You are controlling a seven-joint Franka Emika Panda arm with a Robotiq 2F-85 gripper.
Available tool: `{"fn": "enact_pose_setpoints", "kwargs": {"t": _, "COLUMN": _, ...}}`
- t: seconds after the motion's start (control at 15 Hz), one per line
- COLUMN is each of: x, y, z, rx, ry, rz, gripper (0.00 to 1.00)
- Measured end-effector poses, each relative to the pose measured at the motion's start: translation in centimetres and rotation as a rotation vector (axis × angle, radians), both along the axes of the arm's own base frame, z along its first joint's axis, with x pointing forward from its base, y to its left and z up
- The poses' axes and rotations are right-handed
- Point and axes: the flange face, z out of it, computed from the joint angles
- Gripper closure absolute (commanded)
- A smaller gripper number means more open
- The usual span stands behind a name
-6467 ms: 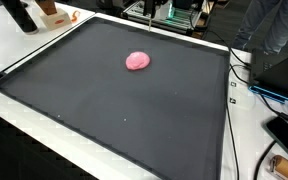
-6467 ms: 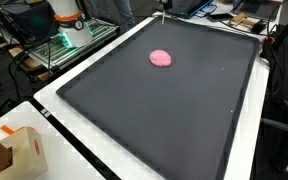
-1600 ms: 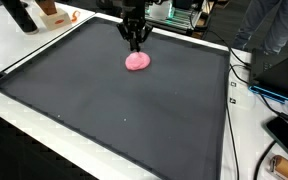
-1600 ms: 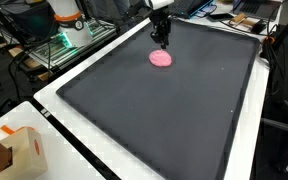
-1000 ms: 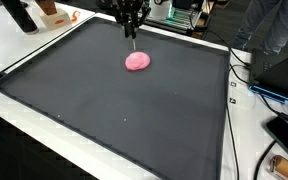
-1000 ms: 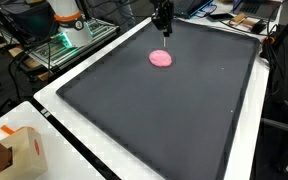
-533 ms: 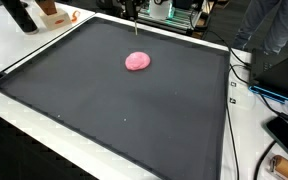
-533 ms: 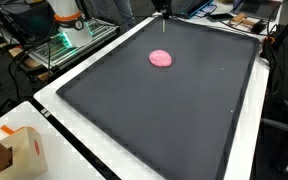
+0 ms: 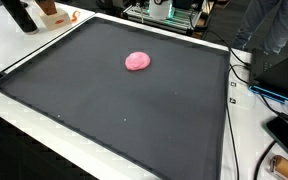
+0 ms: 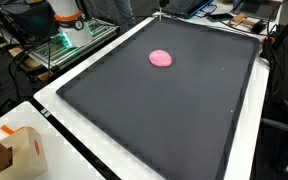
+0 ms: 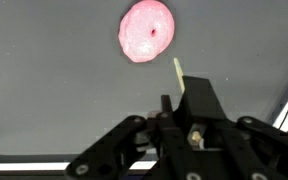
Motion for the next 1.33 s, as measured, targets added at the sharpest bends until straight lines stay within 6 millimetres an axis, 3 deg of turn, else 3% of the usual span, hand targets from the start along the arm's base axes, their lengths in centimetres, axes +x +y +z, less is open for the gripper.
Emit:
{"fn": "enact_pose_setpoints", "kwargs": {"t": 0.47, "x": -0.5, "y": 0.9, "z": 0.5, "rx": -0.001, "ry": 0.065, "rz": -0.008, "gripper": 0.94}}
{"fn": "enact_pose_setpoints", "kwargs": {"t": 0.53, "x": -0.6, "y": 1.0, "z": 0.6, "rx": -0.002, "ry": 0.072, "rz": -0.008, "gripper": 0.75}}
{"fn": "enact_pose_setpoints", "kwargs": {"t": 1.13, "x": -0.7, "y": 1.4, "z": 0.7, "rx": -0.003, "ry": 0.078, "rz": -0.005, "gripper": 0.75}}
{"fn": "enact_pose_setpoints", "kwargs": {"t": 1.2, "x": -0.7, "y": 1.4, "z": 0.7, "rx": -0.003, "ry": 0.079, "rz": -0.005, "gripper": 0.94}}
{"fn": "enact_pose_setpoints", "kwargs": {"t": 1.33, "x": -0.7, "y": 1.4, "z": 0.7, "rx": -0.003, "ry": 0.078, "rz": -0.006, "gripper": 0.94}}
